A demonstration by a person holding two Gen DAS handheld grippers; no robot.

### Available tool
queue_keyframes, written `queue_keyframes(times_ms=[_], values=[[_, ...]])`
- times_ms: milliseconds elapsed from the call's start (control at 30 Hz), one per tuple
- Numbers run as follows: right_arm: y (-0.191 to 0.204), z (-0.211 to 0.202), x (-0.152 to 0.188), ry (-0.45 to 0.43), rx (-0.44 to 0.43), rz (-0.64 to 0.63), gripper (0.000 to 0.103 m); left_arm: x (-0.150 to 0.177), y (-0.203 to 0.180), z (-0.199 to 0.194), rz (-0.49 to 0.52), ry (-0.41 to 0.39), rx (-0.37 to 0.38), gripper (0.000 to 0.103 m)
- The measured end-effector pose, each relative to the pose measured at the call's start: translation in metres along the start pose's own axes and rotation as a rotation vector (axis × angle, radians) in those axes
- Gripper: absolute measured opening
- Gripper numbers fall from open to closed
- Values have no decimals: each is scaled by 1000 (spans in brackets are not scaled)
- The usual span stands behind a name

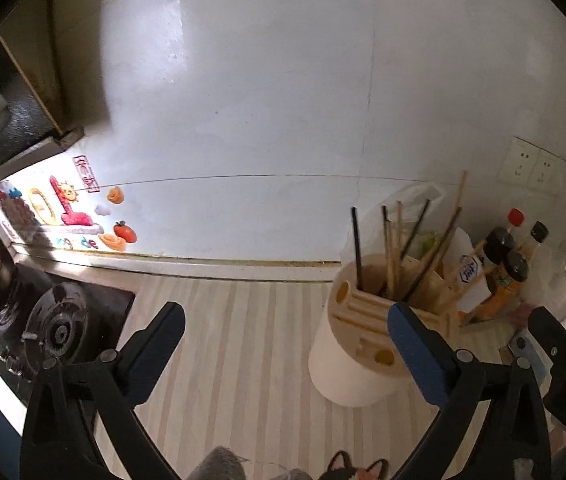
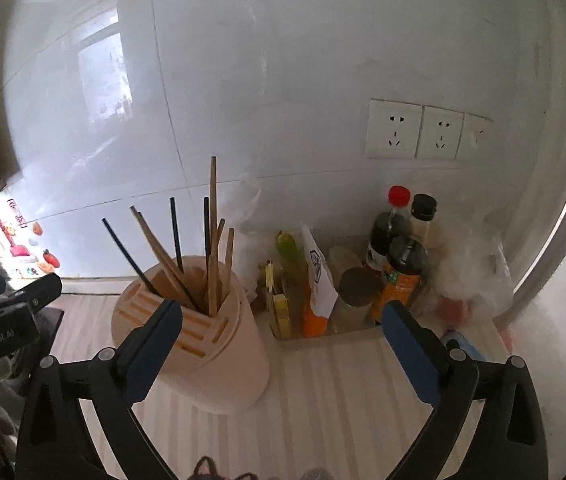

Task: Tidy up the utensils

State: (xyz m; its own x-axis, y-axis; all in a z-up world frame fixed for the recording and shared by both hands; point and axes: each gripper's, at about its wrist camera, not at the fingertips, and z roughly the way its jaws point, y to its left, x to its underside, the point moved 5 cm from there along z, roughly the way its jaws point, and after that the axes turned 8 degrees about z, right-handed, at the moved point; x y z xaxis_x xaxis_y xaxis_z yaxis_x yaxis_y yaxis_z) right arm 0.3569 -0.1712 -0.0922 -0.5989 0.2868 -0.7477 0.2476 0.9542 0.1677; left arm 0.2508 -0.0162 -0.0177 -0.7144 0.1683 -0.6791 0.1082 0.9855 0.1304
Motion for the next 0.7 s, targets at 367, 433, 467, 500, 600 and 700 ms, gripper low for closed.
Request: queue_keyframes(times_ms=[367, 433, 467, 500, 600, 700], values=[[-30, -98, 4, -41, -19, -18, 101, 25, -26, -109, -12, -66, -20, 103], [-36, -123, 7, -48, -19, -23, 101, 34, -29, -134, -10, -80, -27, 103], [-39, -135, 9, -49, -21, -25, 101, 37, -29, -144, -10, -84, -29, 103], [-42, -148, 11, -50, -25, -26, 102, 41, -30, -156, -11, -87, -27, 103], [-46, -183, 17, -52, -32, -41, 103, 54, -31, -187, -11, -100, -30, 103], [-51, -219, 22, -76, -36, -45, 103, 65, -30, -213, -8, -102, -42, 103]])
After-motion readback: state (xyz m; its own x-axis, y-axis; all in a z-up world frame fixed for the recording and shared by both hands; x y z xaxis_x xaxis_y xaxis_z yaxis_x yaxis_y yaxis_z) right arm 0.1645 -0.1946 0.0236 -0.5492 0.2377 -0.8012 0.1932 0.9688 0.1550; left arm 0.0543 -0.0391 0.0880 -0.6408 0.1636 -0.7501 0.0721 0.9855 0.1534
